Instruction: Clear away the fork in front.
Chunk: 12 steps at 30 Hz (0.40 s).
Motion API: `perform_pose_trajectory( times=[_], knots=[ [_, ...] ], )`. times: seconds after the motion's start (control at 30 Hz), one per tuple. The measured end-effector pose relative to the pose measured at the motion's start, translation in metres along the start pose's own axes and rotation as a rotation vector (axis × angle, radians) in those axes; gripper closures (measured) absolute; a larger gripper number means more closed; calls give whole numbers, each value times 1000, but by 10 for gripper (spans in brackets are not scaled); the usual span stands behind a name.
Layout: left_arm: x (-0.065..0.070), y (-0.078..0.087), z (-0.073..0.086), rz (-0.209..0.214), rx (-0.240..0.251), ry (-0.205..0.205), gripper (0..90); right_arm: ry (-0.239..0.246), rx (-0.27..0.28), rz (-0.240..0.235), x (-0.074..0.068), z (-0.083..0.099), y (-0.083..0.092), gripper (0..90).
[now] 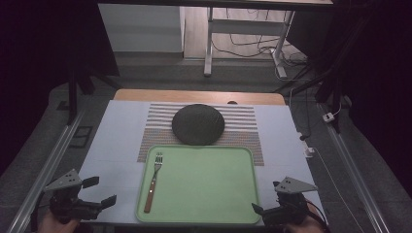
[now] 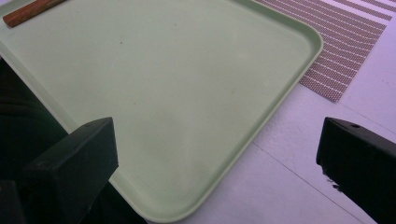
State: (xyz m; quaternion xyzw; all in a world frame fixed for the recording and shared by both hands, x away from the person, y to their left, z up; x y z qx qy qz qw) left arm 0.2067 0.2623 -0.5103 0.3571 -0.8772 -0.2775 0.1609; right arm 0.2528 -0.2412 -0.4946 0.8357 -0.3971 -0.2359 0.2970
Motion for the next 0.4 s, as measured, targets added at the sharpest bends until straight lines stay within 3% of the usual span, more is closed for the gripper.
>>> perform_pose_trajectory(
  times=[0.27,0.4],
  knots=[
    [-1,0,7,-27,-82,14,0,-6,0,0,0,0,0,0],
    [-1,-2,7,-22,-89,23,0,-6,-5,-2,0,0,0,0]
  ],
)
Point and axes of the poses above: each handheld gripper's, and its own axes: y roughly backward along the jaws, z roughly out of its underside, x roughly to its right, the point moved 6 cm from there along -y, roughly forward along the jaws, and after that the axes turned 13 degrees about -y, right-handed, at the moved point
